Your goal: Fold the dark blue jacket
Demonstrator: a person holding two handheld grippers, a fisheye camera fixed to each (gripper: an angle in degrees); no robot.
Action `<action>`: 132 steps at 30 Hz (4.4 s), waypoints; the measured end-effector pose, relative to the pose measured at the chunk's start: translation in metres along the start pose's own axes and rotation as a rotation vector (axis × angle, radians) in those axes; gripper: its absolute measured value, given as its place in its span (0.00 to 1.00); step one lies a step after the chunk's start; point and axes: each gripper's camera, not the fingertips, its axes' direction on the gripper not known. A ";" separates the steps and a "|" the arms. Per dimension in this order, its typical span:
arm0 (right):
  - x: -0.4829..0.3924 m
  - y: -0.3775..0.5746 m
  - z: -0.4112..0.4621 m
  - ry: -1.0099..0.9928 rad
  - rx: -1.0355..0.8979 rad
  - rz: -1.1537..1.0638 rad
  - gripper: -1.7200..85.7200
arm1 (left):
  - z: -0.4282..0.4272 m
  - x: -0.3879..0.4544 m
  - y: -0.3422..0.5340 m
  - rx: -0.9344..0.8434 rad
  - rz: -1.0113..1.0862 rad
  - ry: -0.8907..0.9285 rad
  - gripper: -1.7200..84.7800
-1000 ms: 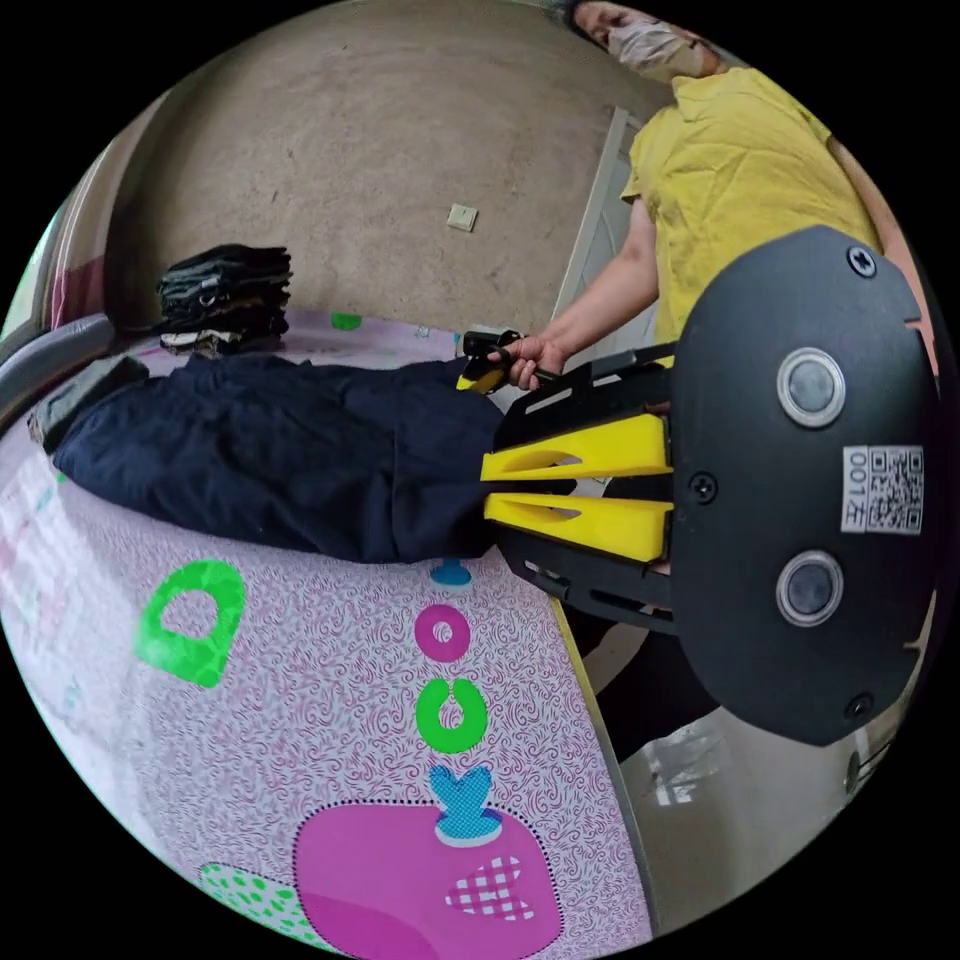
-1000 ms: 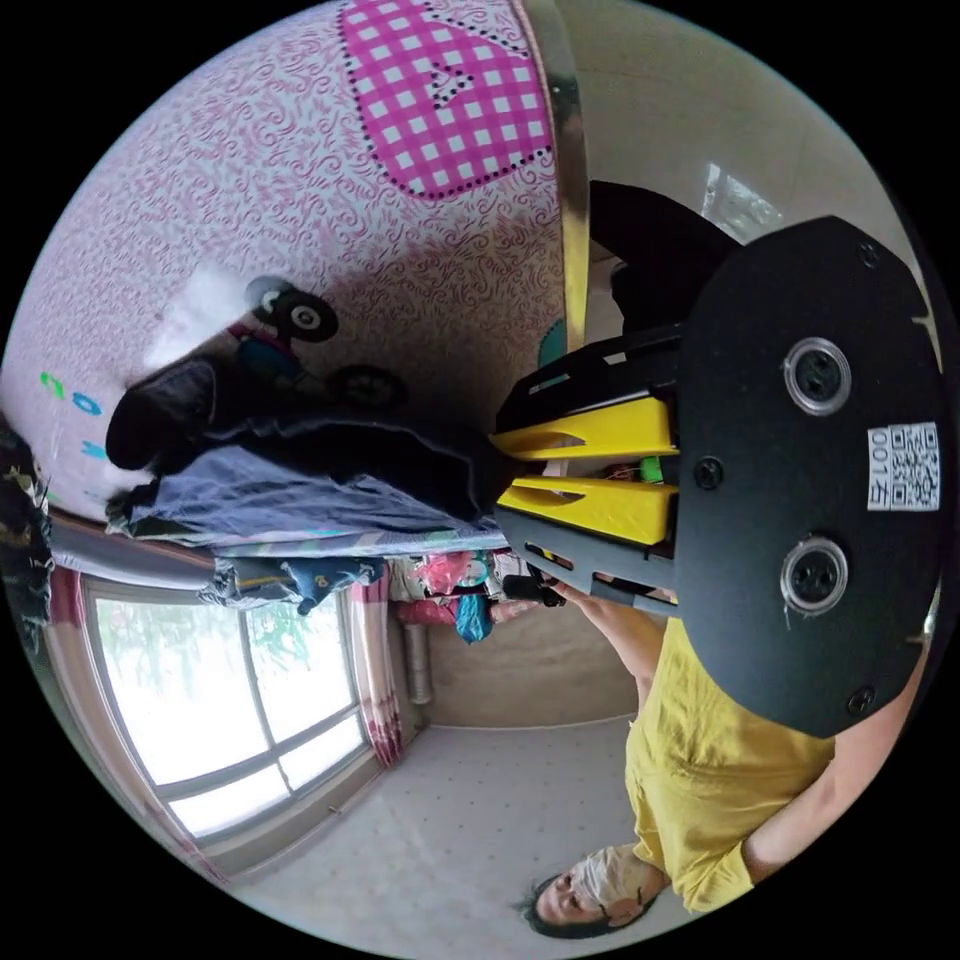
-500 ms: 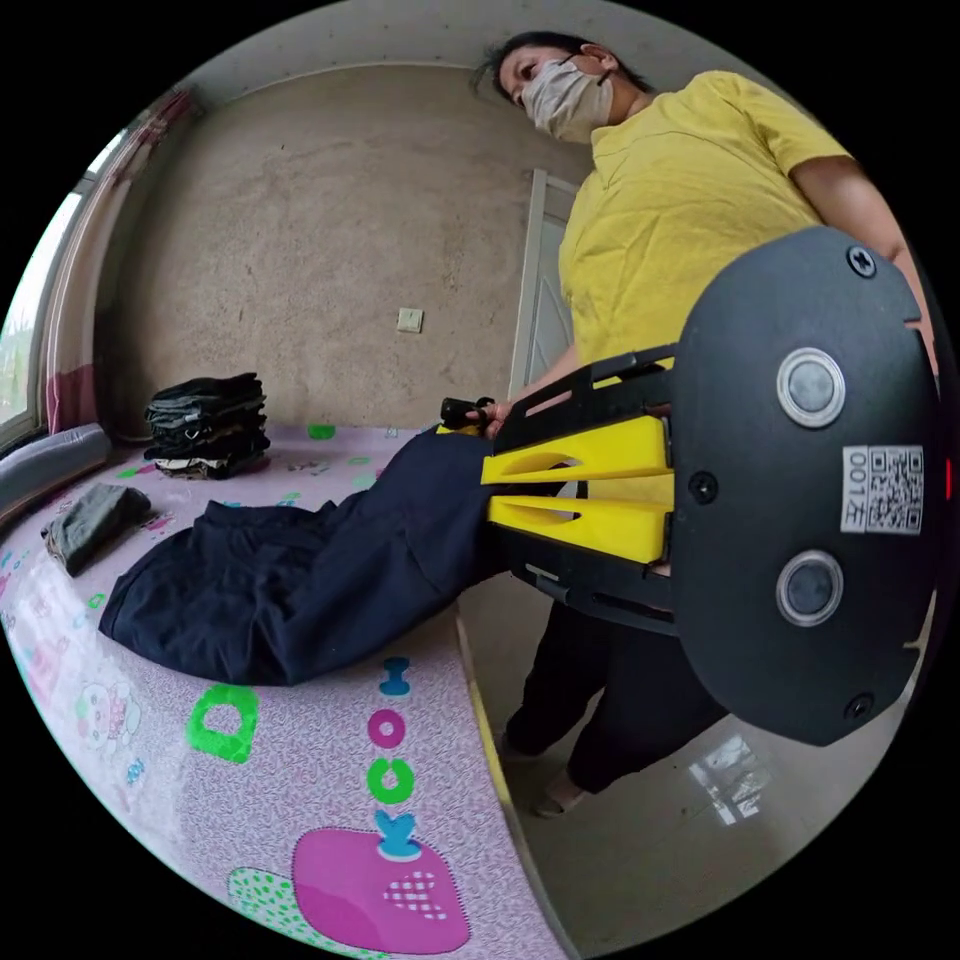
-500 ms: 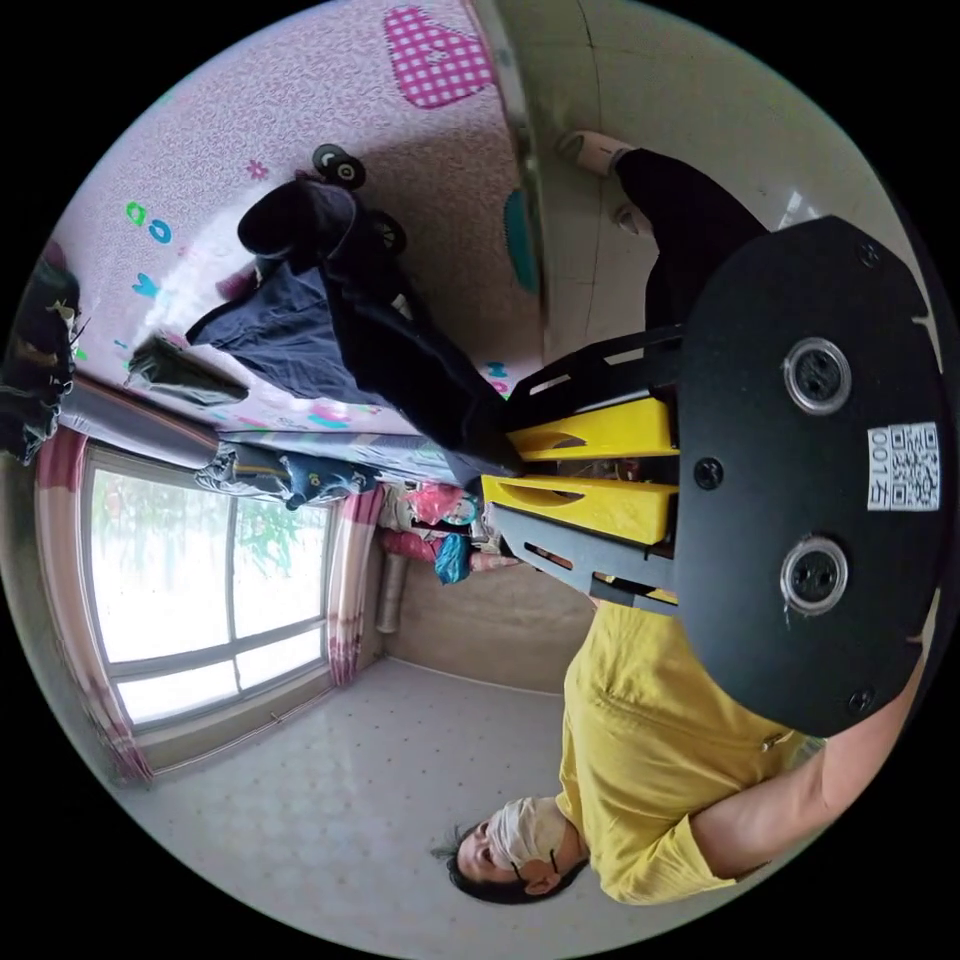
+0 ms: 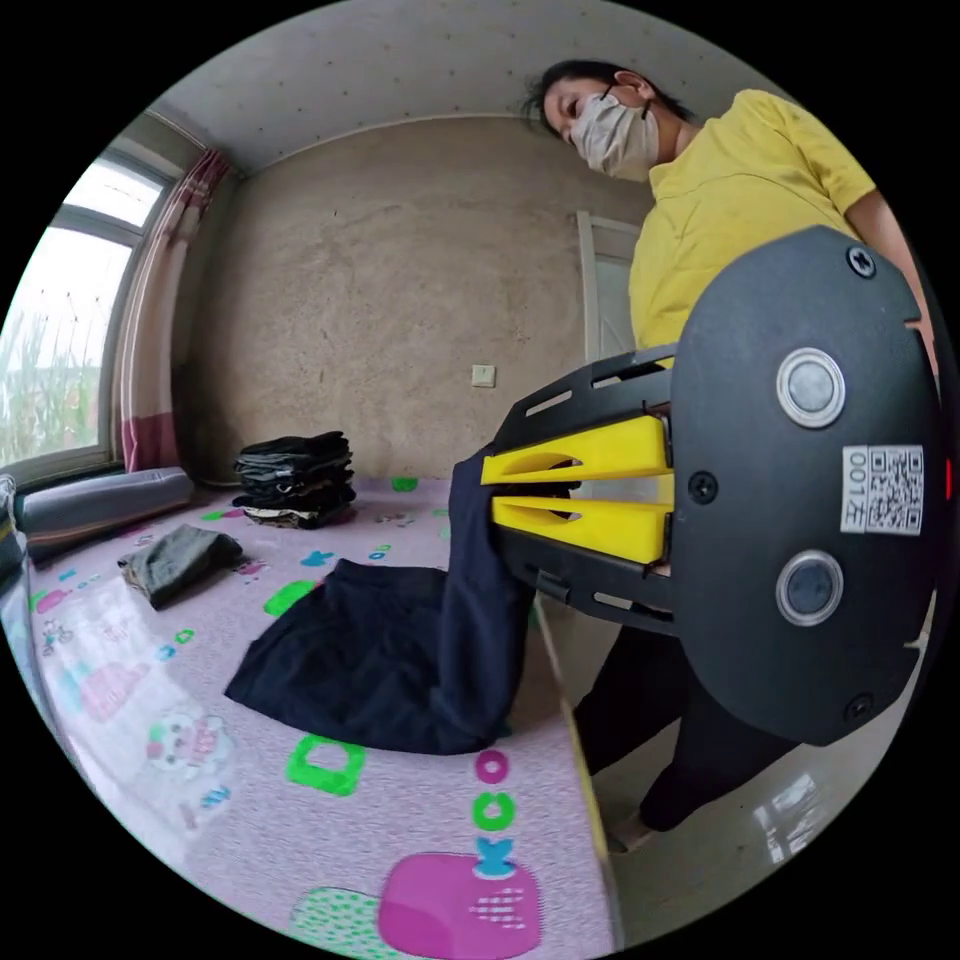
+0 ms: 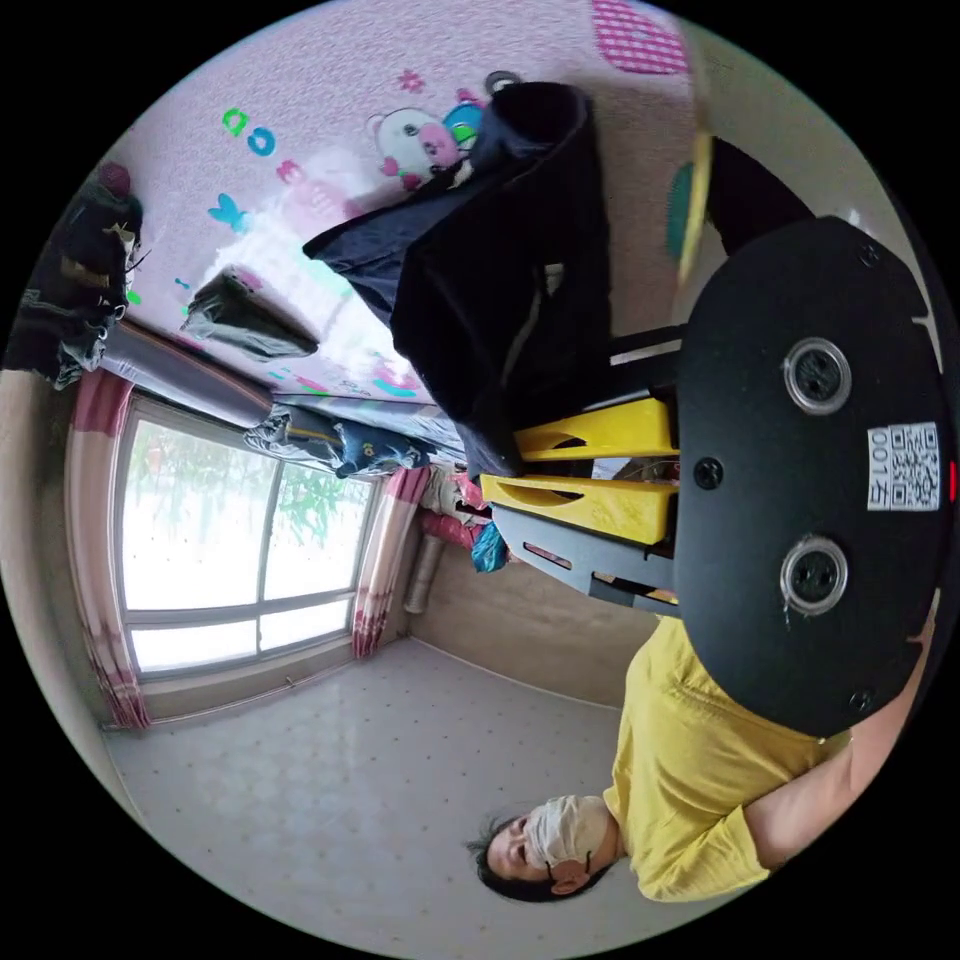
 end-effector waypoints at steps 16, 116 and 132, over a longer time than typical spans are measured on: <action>0.214 -0.217 0.112 0.165 -0.080 0.352 0.04 | 0.037 -0.057 -0.240 0.233 -0.300 -0.330 0.01; 0.068 -0.264 0.181 0.487 -0.469 -0.289 0.04 | 0.123 0.002 -0.266 -0.013 -0.036 -0.478 0.01; 0.215 -0.027 0.009 0.220 0.016 0.417 0.21 | 0.044 -0.077 -0.133 -0.028 -0.284 -0.313 0.15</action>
